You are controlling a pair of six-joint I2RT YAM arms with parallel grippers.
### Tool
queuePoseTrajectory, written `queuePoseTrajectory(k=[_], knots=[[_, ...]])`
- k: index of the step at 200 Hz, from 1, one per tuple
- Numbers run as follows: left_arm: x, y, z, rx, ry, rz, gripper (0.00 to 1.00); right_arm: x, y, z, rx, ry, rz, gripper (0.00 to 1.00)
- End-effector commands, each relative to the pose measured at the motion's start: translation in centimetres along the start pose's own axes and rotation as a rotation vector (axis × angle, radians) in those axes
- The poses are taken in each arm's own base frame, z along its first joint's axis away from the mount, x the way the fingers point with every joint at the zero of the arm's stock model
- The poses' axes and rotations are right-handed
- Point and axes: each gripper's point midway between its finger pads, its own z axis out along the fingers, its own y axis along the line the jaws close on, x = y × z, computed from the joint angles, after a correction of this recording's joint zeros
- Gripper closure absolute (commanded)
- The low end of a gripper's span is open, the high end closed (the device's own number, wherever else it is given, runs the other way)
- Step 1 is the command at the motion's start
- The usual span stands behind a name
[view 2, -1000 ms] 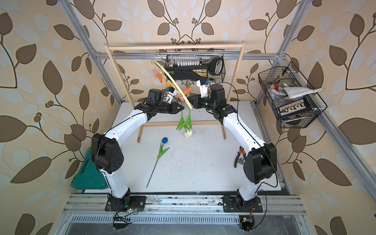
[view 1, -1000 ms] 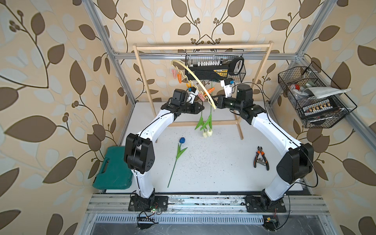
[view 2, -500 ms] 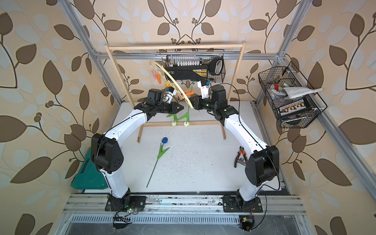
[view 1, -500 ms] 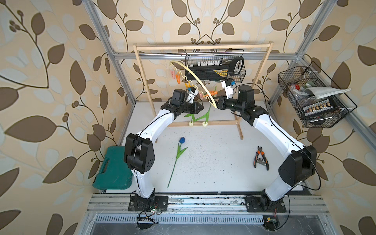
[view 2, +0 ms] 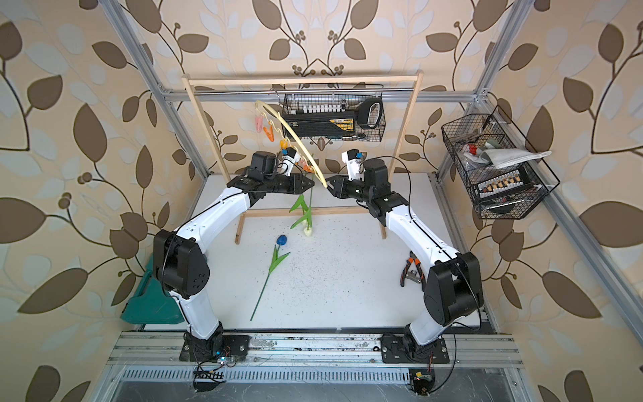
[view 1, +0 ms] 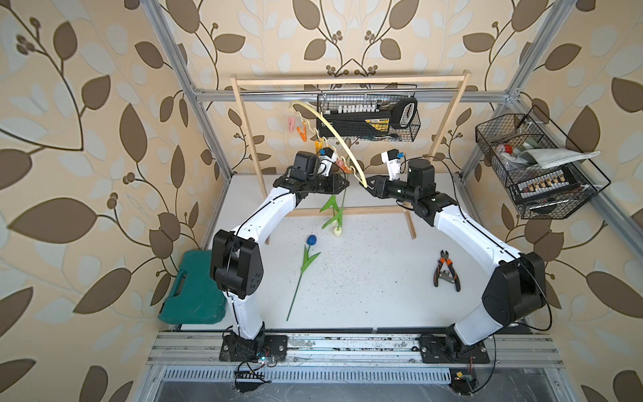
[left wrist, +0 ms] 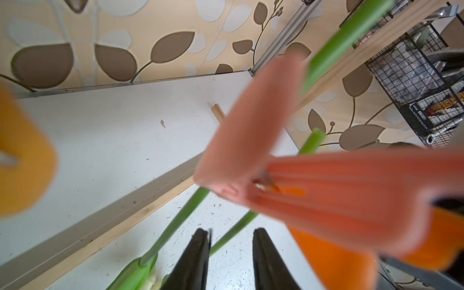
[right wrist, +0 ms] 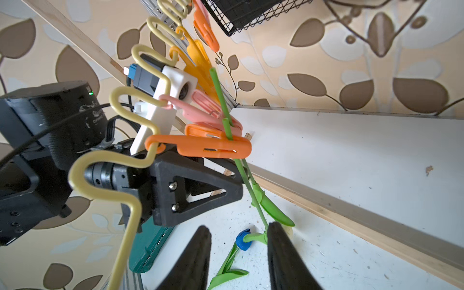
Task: Dry the flowers on a clothes hanger
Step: Adjust the flower on the hanger.
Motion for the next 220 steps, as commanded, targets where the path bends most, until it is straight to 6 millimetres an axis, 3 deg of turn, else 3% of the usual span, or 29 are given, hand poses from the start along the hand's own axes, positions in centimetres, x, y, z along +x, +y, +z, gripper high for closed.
queuePoseTrajectory(k=[1, 25, 50, 76, 100, 114, 138, 185, 191, 220], knots=[[-2.2, -2.5, -3.2, -0.006, -0.056, 0.033, 0.54, -1.1, 0.8, -1.7, -0.015, -0.043, -0.004, 0.58], [-1.1, -1.6, -3.9, -0.07, -0.036, -0.014, 0.38, 0.4, 1.2, -3.2, -0.019, -0.039, 0.045, 0.56], [-0.4, -0.8, -5.0, -0.138, -0.046, -0.059, 0.26, 3.7, 1.7, -4.7, -0.015, -0.007, 0.122, 0.56], [-0.2, -0.5, -6.6, -0.204, -0.054, -0.098, 0.24, 6.5, 3.0, -5.6, -0.011, 0.025, 0.127, 0.56], [-0.1, -0.2, -8.7, -0.271, -0.091, -0.121, 0.22, 7.8, 6.1, -5.7, -0.057, 0.034, 0.087, 0.56], [0.0, 0.3, -9.9, -0.317, -0.113, -0.14, 0.22, 7.6, 7.9, -5.2, -0.071, 0.038, 0.04, 0.56], [0.4, 2.0, -11.6, -0.411, -0.132, -0.206, 0.21, 6.0, 8.3, -3.4, -0.069, 0.044, 0.01, 0.56], [1.2, 6.8, -15.3, -0.594, -0.206, -0.36, 0.2, 1.5, 3.9, -0.2, -0.013, 0.046, 0.047, 0.56], [0.7, 6.3, -16.5, -0.584, -0.245, -0.356, 0.2, 1.0, 3.3, 0.0, -0.002, 0.043, 0.05, 0.56], [0.9, 6.7, -16.4, -0.579, -0.248, -0.345, 0.21, -0.7, 1.7, 0.7, 0.02, 0.042, 0.059, 0.56]])
